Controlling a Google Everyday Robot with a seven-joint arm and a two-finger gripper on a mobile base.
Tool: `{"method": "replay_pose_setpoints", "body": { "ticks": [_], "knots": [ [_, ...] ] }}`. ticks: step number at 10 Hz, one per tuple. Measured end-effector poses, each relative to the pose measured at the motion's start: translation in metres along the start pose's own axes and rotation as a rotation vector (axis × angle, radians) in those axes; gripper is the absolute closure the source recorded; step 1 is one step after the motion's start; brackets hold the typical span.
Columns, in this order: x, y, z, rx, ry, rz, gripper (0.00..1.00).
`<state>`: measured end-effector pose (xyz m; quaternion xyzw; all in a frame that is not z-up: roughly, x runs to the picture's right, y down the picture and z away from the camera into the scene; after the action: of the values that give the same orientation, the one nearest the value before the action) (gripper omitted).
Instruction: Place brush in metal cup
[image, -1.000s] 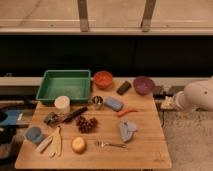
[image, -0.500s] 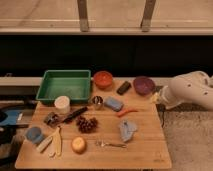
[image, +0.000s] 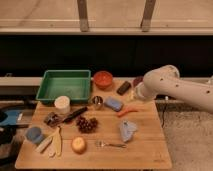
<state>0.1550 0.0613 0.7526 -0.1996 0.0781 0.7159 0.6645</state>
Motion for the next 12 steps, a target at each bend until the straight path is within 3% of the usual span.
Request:
{"method": "replay_pose_setpoints", "body": {
  "ticks": [2, 4, 10, 12],
  "knots": [
    [0.018, 0.065, 0.016, -0.056, 0.071, -0.171, 0.39],
    [0.036, 0.099, 0.022, -0.083, 0.106, -0.263, 0.39],
    [0.035, 0.094, 0.023, -0.084, 0.112, -0.266, 0.39],
    [0.018, 0.098, 0.031, -0.098, 0.132, -0.345, 0.39]
  ]
}}
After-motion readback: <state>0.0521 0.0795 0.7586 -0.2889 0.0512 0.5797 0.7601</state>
